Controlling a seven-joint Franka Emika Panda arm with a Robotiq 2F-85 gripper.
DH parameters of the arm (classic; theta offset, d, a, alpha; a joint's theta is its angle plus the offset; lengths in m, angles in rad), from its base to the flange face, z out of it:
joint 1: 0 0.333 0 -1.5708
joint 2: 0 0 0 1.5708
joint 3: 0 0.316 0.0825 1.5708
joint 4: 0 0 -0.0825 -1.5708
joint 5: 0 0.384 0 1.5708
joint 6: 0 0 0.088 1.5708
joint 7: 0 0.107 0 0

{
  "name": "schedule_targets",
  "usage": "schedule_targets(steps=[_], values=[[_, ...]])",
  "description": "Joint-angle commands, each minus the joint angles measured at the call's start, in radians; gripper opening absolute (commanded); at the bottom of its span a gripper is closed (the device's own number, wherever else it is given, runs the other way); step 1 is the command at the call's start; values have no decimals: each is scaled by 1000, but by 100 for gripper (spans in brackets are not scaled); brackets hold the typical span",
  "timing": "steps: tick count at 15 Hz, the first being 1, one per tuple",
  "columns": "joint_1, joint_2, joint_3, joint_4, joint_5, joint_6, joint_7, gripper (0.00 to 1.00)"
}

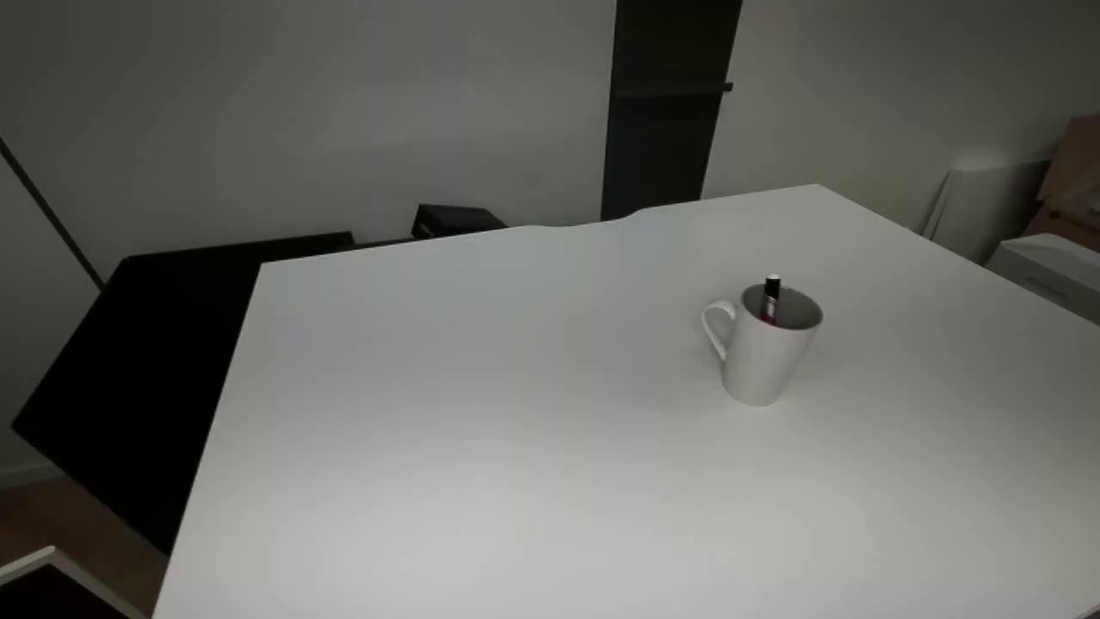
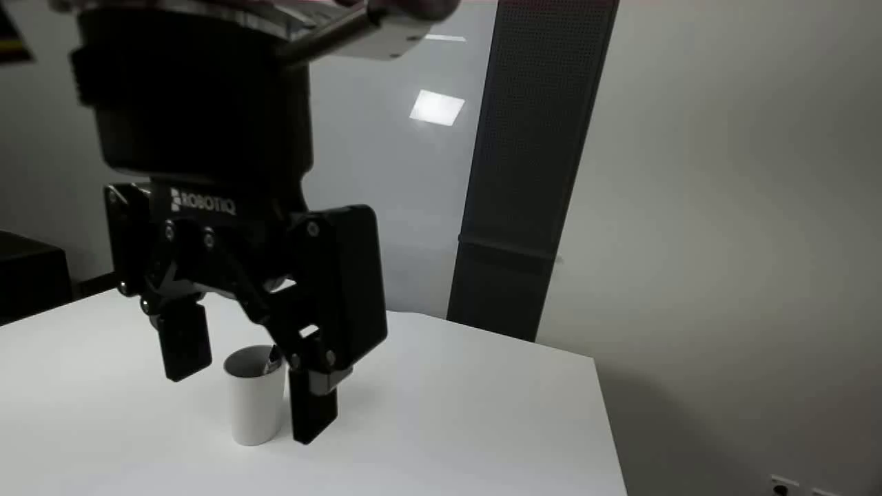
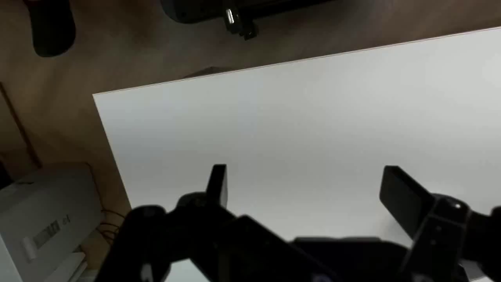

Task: Remove the marker from the mug and put it on the table

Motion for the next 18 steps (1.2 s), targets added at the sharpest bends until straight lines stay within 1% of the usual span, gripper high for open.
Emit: schedule_targets(steps=[1, 12, 15, 18], values=[[0, 1, 1, 2, 1, -2, -1, 100], [0, 0, 1, 2, 1, -2, -1, 100], [28, 80, 0, 50, 35, 47, 7, 100], [76, 201, 6, 125, 107, 121, 11, 100]])
